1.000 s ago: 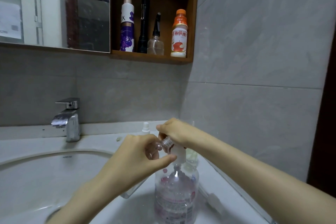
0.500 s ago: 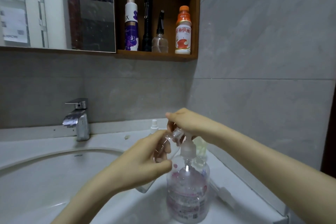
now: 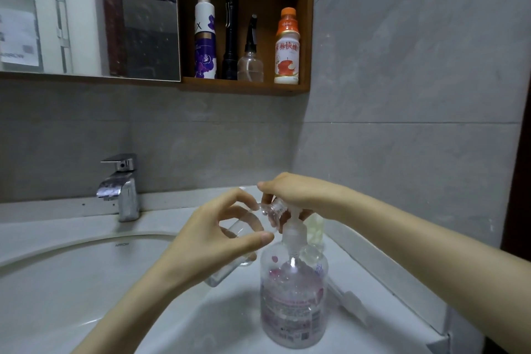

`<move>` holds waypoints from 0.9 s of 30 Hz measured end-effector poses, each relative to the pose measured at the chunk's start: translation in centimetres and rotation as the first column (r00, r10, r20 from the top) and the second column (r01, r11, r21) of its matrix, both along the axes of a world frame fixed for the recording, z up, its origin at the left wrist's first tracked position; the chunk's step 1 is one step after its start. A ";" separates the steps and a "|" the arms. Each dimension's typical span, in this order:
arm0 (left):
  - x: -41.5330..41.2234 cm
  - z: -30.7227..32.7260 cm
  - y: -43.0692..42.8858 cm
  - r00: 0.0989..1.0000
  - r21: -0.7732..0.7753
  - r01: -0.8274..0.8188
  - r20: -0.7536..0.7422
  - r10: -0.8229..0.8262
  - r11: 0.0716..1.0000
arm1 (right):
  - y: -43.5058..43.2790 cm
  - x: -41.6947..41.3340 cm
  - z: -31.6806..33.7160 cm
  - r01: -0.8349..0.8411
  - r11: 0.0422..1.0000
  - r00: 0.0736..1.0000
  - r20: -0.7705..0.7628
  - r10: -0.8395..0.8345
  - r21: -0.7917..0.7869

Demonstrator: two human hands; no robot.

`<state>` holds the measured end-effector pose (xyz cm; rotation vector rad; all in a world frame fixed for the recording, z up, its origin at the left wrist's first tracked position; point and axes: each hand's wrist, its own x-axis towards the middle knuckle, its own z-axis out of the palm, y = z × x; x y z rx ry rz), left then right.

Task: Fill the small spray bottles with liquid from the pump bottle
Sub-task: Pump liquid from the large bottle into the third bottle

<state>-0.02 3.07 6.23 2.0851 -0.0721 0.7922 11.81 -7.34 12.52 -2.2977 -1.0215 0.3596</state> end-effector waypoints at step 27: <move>-0.2 0.1 -0.8 0.990 0.049 -0.138 0.031 0.136 0.989 | 0.0 0.0 -0.3 0.017 0.997 0.999 0.030 -0.019 0.074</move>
